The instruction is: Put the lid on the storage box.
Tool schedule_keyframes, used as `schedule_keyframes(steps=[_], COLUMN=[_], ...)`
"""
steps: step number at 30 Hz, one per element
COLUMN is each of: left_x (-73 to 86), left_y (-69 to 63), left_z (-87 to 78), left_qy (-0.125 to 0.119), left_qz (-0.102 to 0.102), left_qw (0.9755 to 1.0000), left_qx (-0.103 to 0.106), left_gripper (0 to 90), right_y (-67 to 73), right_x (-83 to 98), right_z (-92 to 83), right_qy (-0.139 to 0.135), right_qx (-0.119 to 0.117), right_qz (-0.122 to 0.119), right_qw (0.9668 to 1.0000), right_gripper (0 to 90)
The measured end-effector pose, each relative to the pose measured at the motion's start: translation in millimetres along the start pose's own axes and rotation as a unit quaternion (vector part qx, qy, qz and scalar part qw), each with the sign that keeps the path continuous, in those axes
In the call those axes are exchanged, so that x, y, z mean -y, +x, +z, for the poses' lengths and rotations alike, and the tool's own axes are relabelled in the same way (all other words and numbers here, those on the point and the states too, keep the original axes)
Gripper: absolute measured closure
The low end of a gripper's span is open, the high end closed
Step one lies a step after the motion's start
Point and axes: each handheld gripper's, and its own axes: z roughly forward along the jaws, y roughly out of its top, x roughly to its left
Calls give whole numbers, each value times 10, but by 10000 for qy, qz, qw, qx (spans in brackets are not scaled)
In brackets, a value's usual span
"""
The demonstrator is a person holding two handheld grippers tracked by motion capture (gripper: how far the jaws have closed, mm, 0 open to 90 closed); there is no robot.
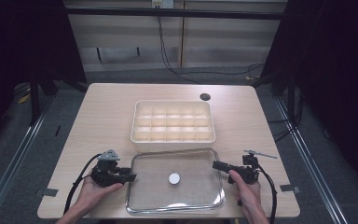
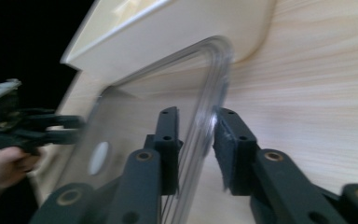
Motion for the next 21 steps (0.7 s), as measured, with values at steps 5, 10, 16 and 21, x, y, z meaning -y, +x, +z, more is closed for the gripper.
schedule_keyframes(steps=[5, 10, 16, 21], left_x=[-7, -6, -8, 19], left_y=[10, 16, 53, 95], left_z=[4, 6, 9, -3], left_qy=[4, -20, -79, -177], left_qz=[26, 28, -26, -102], left_qw=[10000, 10000, 10000, 9996], left_qx=[8, -8, 31, 185], left_gripper=[588, 585, 577, 540], right_y=[52, 18, 12, 13], right_x=[-63, -81, -92, -101], right_z=[-3, 14, 58, 18], right_qy=[91, 286, 447, 231], right_qx=[71, -220, -334, -487], right_qz=[-322, -363, -435, -319], right_qw=[9994, 9987, 9975, 9980], right_gripper=[684, 672, 655, 718])
